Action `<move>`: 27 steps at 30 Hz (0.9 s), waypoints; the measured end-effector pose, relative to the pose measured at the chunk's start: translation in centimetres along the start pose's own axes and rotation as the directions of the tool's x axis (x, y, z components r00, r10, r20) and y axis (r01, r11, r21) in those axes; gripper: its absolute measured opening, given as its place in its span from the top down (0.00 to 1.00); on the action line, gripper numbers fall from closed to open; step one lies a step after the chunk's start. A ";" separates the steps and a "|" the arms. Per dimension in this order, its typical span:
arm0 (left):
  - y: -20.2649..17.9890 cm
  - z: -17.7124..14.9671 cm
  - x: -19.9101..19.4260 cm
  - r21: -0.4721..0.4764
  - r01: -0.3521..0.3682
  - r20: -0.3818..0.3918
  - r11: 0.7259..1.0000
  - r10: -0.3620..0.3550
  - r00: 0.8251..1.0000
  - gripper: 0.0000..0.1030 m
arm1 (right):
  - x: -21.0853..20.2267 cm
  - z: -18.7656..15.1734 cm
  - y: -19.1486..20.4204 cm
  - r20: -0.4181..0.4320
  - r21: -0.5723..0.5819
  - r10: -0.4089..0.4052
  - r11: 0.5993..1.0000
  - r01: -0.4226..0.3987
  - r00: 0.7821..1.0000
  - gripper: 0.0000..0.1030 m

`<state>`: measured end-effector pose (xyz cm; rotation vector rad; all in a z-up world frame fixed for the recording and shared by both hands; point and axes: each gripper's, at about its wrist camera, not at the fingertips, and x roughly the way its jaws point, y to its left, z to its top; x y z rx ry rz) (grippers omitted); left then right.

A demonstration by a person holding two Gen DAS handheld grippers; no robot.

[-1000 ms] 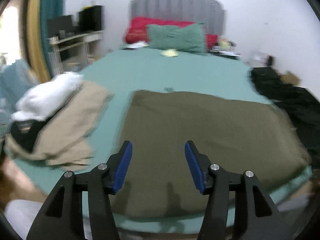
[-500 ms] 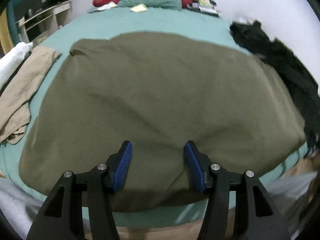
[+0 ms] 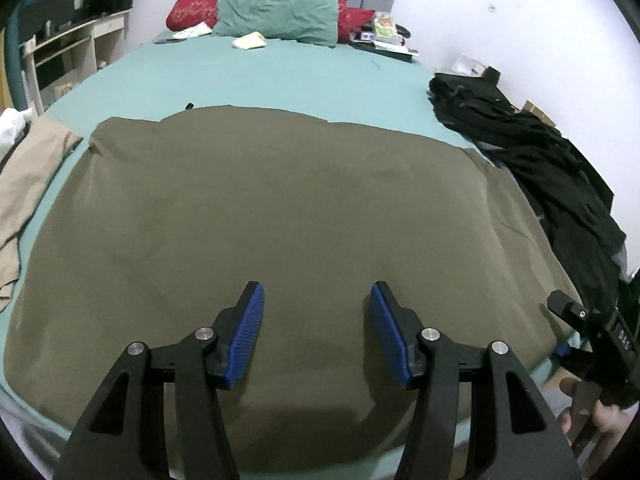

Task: Fold large clothes
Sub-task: 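Press and smooth the folded jacket bundle with both grippers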

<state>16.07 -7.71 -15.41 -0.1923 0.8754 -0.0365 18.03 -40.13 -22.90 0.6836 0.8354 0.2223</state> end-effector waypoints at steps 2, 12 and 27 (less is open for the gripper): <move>0.0 0.4 1.8 0.019 -0.020 -0.022 1.000 0.020 1.000 0.43 | 1.0 0.4 0.5 0.008 -0.017 -0.001 1.000 0.001 1.000 0.00; -0.7 5.9 2.6 -0.054 -0.016 0.060 0.998 0.019 0.998 0.43 | 4.2 2.0 1.2 0.025 -0.019 0.063 0.998 -0.062 0.998 0.00; -1.0 5.4 10.9 -0.019 -0.100 -0.065 0.995 0.099 0.993 0.43 | 5.3 3.6 3.4 0.045 0.005 0.262 0.965 -0.263 0.964 0.65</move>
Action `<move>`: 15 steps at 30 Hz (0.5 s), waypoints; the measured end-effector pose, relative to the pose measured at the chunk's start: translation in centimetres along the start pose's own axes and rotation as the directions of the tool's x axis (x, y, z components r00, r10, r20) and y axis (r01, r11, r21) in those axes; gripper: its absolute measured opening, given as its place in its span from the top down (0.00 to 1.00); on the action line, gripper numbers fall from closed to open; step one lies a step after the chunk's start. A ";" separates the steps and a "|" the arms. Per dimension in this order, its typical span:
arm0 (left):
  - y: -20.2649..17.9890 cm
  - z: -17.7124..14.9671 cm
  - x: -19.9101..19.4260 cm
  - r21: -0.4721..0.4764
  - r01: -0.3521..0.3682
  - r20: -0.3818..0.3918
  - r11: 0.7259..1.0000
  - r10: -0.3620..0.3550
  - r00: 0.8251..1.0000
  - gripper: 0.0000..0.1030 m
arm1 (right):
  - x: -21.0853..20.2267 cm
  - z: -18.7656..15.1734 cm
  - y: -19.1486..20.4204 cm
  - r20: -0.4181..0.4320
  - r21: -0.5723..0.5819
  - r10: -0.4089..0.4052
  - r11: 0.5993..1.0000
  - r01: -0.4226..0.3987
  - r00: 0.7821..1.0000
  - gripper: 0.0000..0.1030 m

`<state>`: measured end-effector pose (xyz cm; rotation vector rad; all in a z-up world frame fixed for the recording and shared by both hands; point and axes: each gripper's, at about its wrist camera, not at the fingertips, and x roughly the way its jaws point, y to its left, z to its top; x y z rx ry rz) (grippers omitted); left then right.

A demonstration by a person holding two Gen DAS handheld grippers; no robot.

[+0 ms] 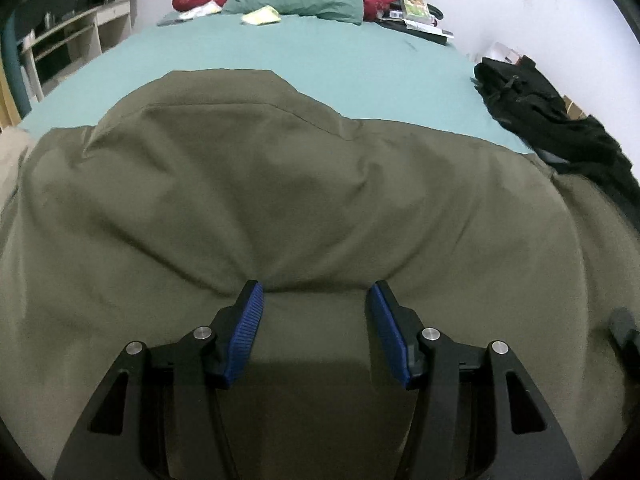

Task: Fold large clothes
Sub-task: 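Press and smooth the folded jacket bundle with both grippers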

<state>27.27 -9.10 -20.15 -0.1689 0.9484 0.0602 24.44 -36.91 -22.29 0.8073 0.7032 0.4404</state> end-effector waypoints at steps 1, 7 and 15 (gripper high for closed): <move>0.1 0.0 0.1 0.002 -0.003 0.002 1.000 0.003 1.000 0.43 | 0.1 0.1 0.9 -0.002 -0.028 -0.002 1.000 0.002 1.000 0.68; 0.1 0.2 -0.2 0.015 0.000 -0.009 1.000 0.000 1.000 0.43 | 0.4 0.4 6.7 0.026 -0.188 -0.052 0.980 0.056 0.998 0.78; 4.1 2.0 -4.5 0.039 0.133 -0.040 0.990 -0.132 0.990 0.43 | 1.7 -0.5 15.6 0.058 -0.471 -0.151 0.868 0.160 0.987 0.79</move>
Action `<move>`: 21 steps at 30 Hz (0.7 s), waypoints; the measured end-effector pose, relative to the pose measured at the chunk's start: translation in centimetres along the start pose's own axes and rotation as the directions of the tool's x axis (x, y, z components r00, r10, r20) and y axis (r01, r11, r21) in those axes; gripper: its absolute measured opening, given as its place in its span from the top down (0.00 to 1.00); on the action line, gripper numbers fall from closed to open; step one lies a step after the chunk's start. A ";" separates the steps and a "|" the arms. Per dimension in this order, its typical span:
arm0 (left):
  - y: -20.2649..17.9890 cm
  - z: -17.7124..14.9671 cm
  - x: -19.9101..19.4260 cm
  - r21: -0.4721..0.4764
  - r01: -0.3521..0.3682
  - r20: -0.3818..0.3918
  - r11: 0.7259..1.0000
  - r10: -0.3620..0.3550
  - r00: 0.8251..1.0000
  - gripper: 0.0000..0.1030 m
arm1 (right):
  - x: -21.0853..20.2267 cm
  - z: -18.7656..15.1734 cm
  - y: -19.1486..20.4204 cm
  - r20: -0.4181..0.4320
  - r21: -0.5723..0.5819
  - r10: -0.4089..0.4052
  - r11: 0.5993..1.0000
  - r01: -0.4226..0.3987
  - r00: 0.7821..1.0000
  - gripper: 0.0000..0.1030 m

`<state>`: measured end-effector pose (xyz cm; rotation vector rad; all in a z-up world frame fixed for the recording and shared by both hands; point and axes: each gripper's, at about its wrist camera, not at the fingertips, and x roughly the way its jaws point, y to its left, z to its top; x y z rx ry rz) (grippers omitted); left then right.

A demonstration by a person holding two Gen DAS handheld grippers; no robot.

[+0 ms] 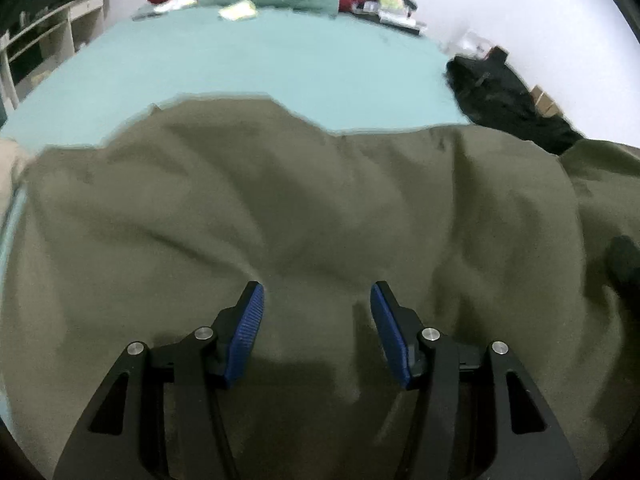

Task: Fold large clothes

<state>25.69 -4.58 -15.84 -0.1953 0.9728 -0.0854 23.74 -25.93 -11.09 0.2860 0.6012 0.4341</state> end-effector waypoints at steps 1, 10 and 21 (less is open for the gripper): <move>0.8 0.2 -1.1 0.006 -0.008 0.017 1.000 0.008 1.000 0.43 | 0.1 0.3 1.1 -0.001 -0.032 -0.009 0.999 0.009 1.000 0.79; 12.1 0.8 -8.9 -0.018 -0.073 0.145 0.997 0.075 0.987 0.43 | 2.9 1.1 10.4 -0.049 -0.252 -0.045 0.967 0.031 0.998 0.79; 23.1 -1.5 -10.1 -0.153 -0.046 0.129 0.987 0.066 0.990 0.43 | 10.3 -3.1 21.1 -0.213 -0.508 -0.111 0.861 -0.013 0.971 0.79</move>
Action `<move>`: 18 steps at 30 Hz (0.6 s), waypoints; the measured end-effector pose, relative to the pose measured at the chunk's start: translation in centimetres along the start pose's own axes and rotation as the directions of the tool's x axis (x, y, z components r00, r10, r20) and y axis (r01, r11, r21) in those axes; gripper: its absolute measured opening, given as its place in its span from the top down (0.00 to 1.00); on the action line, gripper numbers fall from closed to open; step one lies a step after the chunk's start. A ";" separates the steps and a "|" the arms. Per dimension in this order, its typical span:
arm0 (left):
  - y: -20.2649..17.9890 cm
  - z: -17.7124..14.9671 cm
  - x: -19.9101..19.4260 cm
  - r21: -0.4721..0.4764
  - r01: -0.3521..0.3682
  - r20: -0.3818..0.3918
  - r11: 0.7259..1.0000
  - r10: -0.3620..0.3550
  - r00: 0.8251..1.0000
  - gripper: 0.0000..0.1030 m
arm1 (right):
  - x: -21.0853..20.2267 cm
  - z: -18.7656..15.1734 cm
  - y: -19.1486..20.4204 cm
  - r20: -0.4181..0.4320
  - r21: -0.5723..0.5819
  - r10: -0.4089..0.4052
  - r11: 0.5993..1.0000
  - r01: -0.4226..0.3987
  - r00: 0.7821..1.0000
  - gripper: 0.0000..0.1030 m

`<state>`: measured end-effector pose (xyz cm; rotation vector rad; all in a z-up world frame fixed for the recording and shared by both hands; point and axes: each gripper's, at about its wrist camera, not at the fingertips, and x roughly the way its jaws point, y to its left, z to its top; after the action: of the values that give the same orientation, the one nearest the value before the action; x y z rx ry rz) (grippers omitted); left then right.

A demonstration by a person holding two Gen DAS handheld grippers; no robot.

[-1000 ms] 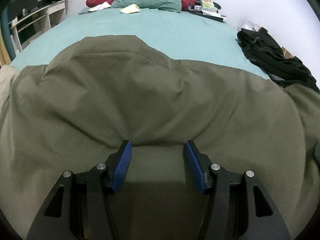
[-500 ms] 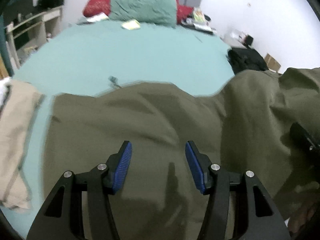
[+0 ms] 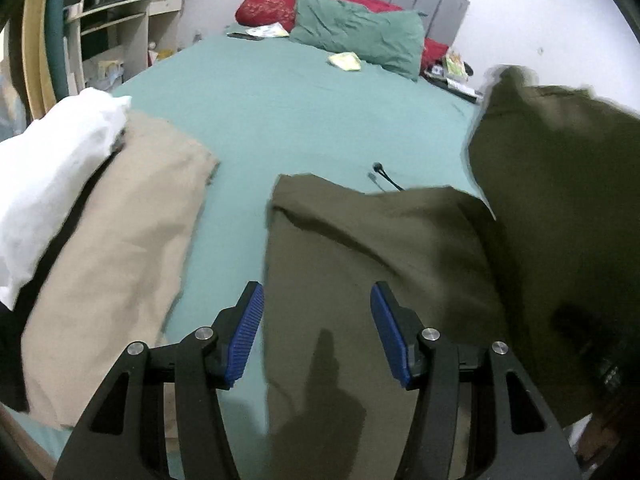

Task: Fold large clothes

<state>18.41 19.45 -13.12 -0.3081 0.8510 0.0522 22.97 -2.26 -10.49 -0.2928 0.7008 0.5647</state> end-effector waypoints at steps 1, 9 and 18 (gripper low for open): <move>0.3 0.1 -0.2 -0.008 0.001 0.008 1.000 -0.001 1.000 0.43 | 0.3 -0.2 0.9 -0.014 -0.024 0.002 1.000 -0.003 1.000 0.79; 6.1 0.7 -2.5 -0.158 0.029 0.060 0.987 -0.020 0.998 0.43 | 5.4 -1.4 8.7 -0.196 -0.228 0.074 0.966 -0.119 0.978 0.52; 2.8 0.2 -1.9 -0.121 0.325 0.025 0.938 -0.325 0.945 0.43 | 5.2 -3.4 9.7 -0.262 -0.248 0.204 0.930 -0.270 0.943 0.11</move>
<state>16.88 22.31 -12.27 -0.5627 0.7840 -0.2036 18.81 6.20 -17.18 -0.5503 0.8911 0.8761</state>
